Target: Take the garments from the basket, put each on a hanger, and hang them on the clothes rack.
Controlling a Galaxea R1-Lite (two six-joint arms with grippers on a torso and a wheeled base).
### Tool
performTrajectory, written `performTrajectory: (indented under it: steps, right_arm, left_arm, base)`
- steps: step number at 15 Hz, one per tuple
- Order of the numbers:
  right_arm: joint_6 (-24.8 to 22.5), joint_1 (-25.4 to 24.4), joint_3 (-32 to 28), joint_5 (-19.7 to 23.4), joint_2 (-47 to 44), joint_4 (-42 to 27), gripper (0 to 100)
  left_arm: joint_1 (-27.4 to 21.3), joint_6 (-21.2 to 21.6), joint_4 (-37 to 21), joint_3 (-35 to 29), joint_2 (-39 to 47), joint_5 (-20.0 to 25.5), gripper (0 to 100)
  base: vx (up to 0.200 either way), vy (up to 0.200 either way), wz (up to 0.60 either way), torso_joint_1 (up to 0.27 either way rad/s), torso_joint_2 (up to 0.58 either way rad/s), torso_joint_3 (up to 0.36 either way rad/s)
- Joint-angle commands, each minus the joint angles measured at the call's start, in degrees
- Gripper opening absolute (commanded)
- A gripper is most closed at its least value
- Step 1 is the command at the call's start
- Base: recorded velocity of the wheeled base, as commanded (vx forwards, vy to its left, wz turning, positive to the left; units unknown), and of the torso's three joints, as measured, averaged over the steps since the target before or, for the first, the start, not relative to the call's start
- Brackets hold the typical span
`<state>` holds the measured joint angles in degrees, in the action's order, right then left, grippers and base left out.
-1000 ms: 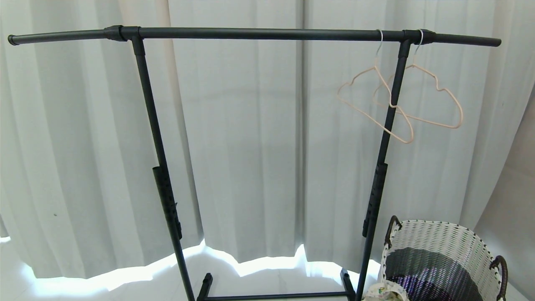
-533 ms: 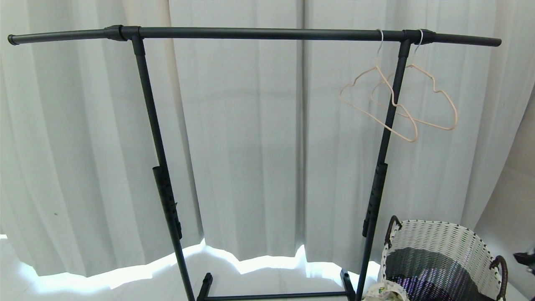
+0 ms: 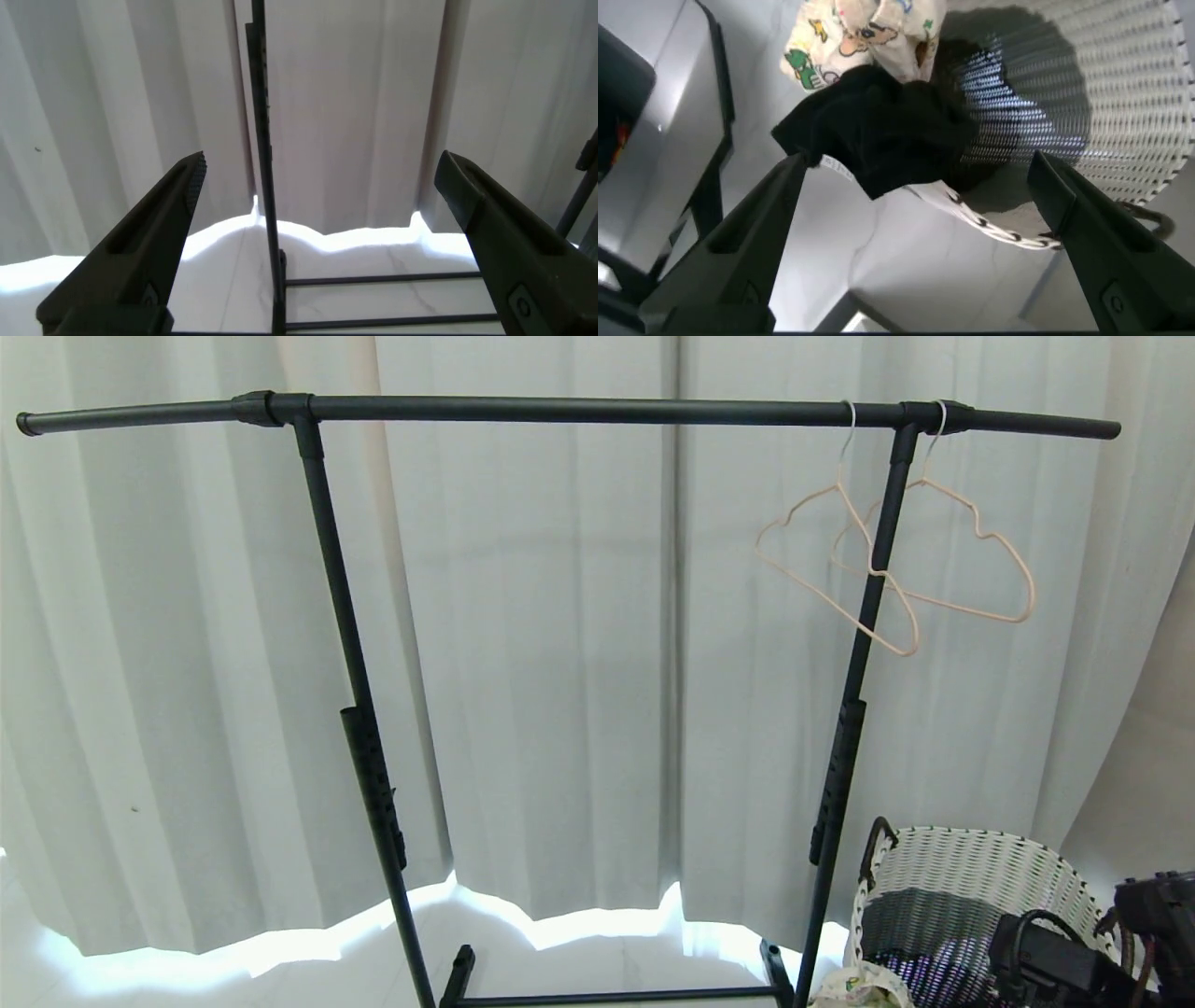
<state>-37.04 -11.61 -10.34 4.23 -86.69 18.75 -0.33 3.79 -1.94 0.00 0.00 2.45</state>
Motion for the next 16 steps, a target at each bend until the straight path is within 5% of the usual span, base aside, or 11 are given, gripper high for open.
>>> performTrajectory:
  steps: [1, 13, 14, 16]
  right_arm:
    - [-0.1, -0.3, 0.1, -1.1, -6.7, 1.7, 100]
    - [0.2, 0.0, 1.9, -7.0, -24.8, 23.4, 100]
    - [0.2, 0.0, 2.8, -7.0, -25.5, 25.3, 0]
    - [0.2, 0.0, 4.5, -8.6, -24.9, 27.1, 0]
  left_arm:
    - [0.0, 0.0, 0.0, 0.0, 0.0, 0.0, 100]
    - [0.0, 0.0, 0.0, 0.0, 0.0, 0.0, 100]
    - [0.0, 0.0, 0.0, 0.0, 0.0, 0.0, 100]
    - [0.0, 0.0, 0.0, 0.0, 0.0, 0.0, 100]
  base:
    - [0.000, 0.000, 0.00, 0.000, 0.00, 0.000]
    - [0.000, 0.000, 0.00, 0.000, 0.00, 0.000]
    - [0.000, 0.000, 0.00, 0.000, 0.00, 0.000]
    - [0.000, 0.000, 0.00, 0.000, 0.00, 0.000]
